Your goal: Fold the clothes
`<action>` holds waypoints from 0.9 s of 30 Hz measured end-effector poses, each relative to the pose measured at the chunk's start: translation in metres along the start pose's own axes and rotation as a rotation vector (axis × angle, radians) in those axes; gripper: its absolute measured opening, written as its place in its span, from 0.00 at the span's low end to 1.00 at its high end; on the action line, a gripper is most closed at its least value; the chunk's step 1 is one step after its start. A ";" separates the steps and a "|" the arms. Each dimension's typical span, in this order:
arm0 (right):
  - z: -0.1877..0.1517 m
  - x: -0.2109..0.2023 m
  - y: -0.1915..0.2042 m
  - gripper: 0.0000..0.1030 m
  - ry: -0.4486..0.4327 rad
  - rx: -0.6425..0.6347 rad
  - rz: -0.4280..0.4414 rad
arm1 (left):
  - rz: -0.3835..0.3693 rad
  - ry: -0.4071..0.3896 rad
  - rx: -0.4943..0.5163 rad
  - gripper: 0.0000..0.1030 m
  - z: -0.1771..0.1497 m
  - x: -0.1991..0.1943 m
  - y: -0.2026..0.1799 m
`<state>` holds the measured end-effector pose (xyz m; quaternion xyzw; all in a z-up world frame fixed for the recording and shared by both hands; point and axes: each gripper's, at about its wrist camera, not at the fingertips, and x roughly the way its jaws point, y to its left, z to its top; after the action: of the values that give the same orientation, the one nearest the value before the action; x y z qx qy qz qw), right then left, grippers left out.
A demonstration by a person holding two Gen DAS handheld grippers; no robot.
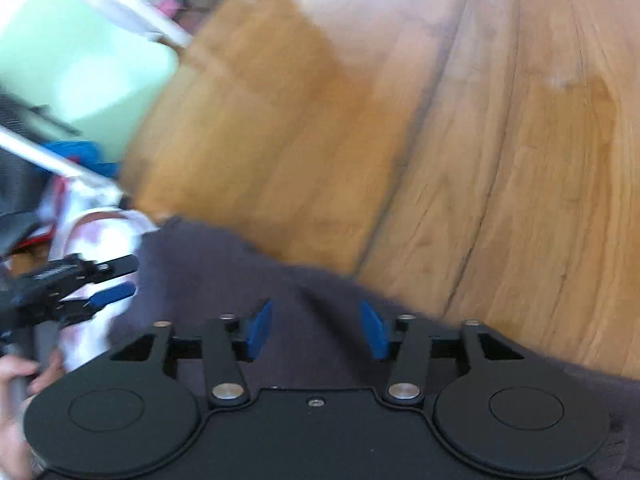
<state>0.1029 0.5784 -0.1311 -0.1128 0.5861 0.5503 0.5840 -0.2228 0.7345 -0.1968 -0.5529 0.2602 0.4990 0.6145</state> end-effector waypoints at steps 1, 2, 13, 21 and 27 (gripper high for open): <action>-0.008 0.003 0.007 0.57 0.011 -0.021 0.019 | -0.002 0.002 0.002 0.62 0.002 0.008 -0.003; -0.015 0.005 0.013 0.57 0.022 -0.041 0.039 | -0.004 0.001 0.006 0.64 0.004 0.015 -0.005; -0.060 0.020 0.035 0.57 0.130 -0.254 0.277 | -0.246 -0.074 0.106 0.08 -0.011 0.014 0.004; -0.045 0.015 0.022 0.58 0.112 -0.142 0.349 | -0.098 -0.028 0.090 0.08 -0.031 -0.006 0.039; -0.004 0.051 0.019 0.69 0.121 0.122 0.582 | -0.083 -0.049 0.165 0.08 -0.033 -0.005 0.030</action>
<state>0.0713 0.6085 -0.1640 0.0626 0.6594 0.6504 0.3718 -0.2442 0.6988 -0.2135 -0.4984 0.2619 0.4635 0.6842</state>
